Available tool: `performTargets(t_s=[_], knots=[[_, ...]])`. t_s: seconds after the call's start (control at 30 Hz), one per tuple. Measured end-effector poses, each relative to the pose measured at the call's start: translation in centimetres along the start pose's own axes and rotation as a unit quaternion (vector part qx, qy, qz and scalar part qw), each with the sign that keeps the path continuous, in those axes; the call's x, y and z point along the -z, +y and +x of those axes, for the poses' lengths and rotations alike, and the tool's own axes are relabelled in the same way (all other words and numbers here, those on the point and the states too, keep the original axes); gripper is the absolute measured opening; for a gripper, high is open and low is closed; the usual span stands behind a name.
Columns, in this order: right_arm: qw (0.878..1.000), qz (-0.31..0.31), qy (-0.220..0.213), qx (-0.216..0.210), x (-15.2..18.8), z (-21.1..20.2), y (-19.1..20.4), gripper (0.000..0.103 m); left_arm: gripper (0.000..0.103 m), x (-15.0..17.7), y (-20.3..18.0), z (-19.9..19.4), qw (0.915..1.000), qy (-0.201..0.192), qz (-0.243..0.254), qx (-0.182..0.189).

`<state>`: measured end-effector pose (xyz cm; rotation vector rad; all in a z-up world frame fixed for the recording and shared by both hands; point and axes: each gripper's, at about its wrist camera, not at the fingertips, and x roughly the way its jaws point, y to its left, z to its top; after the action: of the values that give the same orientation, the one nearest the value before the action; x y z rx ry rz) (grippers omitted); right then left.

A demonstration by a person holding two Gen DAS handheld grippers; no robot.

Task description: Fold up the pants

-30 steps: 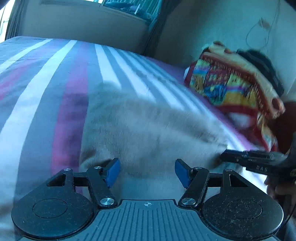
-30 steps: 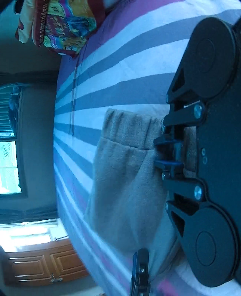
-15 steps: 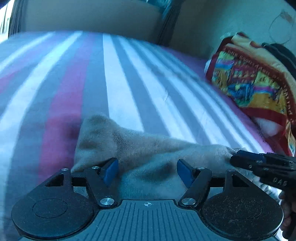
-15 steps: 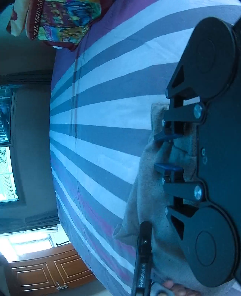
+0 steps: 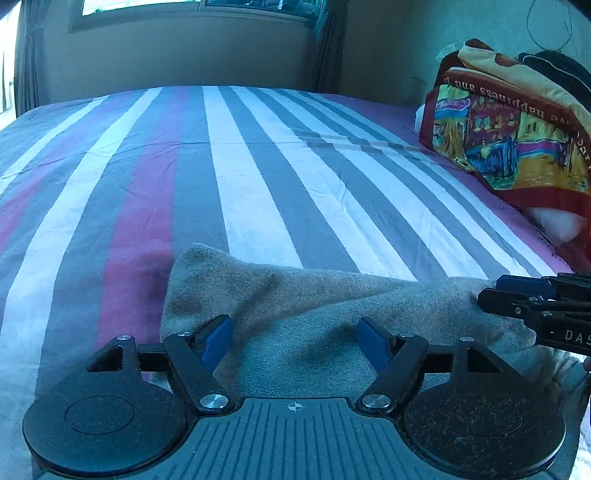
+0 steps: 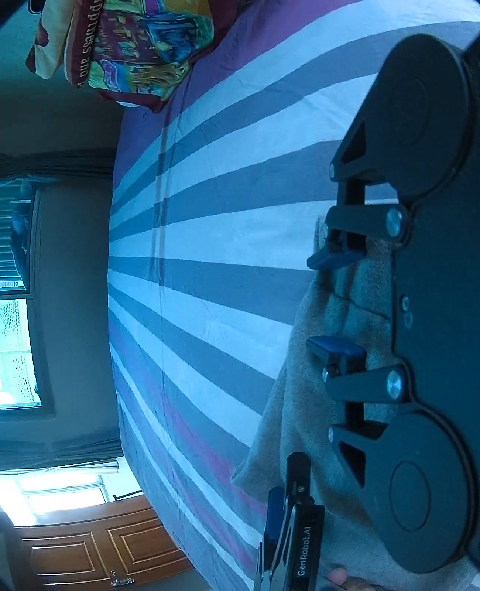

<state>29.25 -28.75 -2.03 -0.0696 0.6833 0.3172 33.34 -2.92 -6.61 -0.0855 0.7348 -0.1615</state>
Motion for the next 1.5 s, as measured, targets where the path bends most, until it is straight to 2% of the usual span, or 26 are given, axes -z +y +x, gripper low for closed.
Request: performTargets(t_s=[0.13,0.2,0.3,0.37,0.4,0.43,0.47,0.5,0.53,0.67,0.7,0.83,0.9,0.93,1.0,1.1,1.2,1.27,1.33,1.37,1.43,1.5], knots=[[1.0,-0.001,0.0,-0.003,0.0,-0.1,-0.1,0.041,0.075,-0.2,-0.1,-0.5,1.0,-0.002,-0.001,0.0],[1.0,-0.002,0.0,-0.003,-0.4,-0.3,-0.1,0.041,0.075,-0.6,-0.3,-1.8,0.9995,-0.029,-0.005,0.004],[0.998,0.01,-0.053,-0.012,-0.8,-2.7,-0.5,0.049,0.075,-1.4,0.8,-3.1,0.9972,-0.071,-0.023,-0.007],[0.997,0.009,-0.082,-0.005,-1.3,-3.3,-0.5,0.055,0.075,-2.2,2.1,-1.9,0.9976,-0.053,-0.036,-0.026],[0.997,0.011,-0.081,0.0,-1.5,-2.9,-0.6,0.058,0.075,-2.4,2.6,-0.6,0.9982,-0.029,-0.039,-0.036],[0.998,0.013,-0.064,0.008,-1.6,-1.9,-0.6,0.059,0.084,-2.2,3.2,0.9,0.9984,0.006,-0.04,-0.039],[0.999,0.015,-0.029,0.02,-1.7,-0.4,-0.7,0.059,0.089,-1.8,3.9,2.8,0.9968,0.053,-0.048,-0.035],[0.999,0.013,0.016,0.033,-1.5,1.5,-0.8,0.059,0.094,-1.3,4.5,3.5,0.9968,0.054,-0.055,-0.021],[0.999,0.012,0.03,0.037,-1.0,2.7,-1.0,0.059,0.095,-1.1,4.8,3.7,0.9972,0.05,-0.054,-0.016],[0.998,0.032,0.027,0.037,-0.8,3.5,-1.9,0.07,0.095,-1.2,4.4,2.5,0.9978,0.04,-0.043,-0.029],[0.998,0.04,0.032,0.033,-0.8,3.5,-2.3,0.07,0.095,-1.2,4.3,1.6,0.9984,0.031,-0.038,-0.029],[0.998,0.064,-0.003,0.021,-0.5,-0.2,-2.5,0.068,0.095,0.0,3.6,-2.5,0.9997,-0.007,-0.02,-0.016],[0.997,0.073,-0.023,0.013,0.3,-1.9,-2.3,0.071,0.095,1.1,3.7,-1.5,0.9991,0.028,-0.019,-0.027],[0.997,0.072,-0.015,0.012,0.8,-1.8,-2.2,0.072,0.096,1.6,3.9,-0.7,0.9983,0.046,-0.026,-0.025],[0.997,0.07,0.041,0.013,2.0,0.3,-1.9,0.074,0.097,1.7,4.6,-0.7,0.9975,0.046,-0.051,-0.015],[0.993,0.106,0.045,-0.002,1.8,-0.1,-2.8,0.072,0.096,1.6,4.4,-2.7,0.9981,0.031,-0.051,-0.015],[0.995,0.098,0.0,-0.008,1.6,-3.7,-2.4,0.067,0.096,3.2,4.2,-5.7,0.9992,0.001,-0.039,-0.006],[0.995,0.096,-0.016,-0.017,2.6,-5.2,-2.1,0.067,0.097,4.4,4.1,-4.5,0.9984,0.042,-0.024,-0.028],[0.997,0.076,0.034,-0.008,4.1,-3.3,-1.7,0.07,0.098,5.0,4.4,-4.0,0.9982,0.042,-0.035,-0.025],[0.995,0.084,0.054,-0.02,4.8,-2.1,-1.9,0.073,0.098,4.8,4.5,-4.5,0.9977,0.041,-0.047,-0.026],[0.99,0.129,0.051,-0.029,4.8,-2.4,-2.6,0.073,0.098,4.7,4.7,-6.5,0.998,0.01,-0.061,-0.011],[0.99,0.14,0.013,-0.032,4.5,-4.6,-2.6,0.066,0.098,5.7,4.9,-8.6,0.9979,-0.017,-0.062,-0.008]])
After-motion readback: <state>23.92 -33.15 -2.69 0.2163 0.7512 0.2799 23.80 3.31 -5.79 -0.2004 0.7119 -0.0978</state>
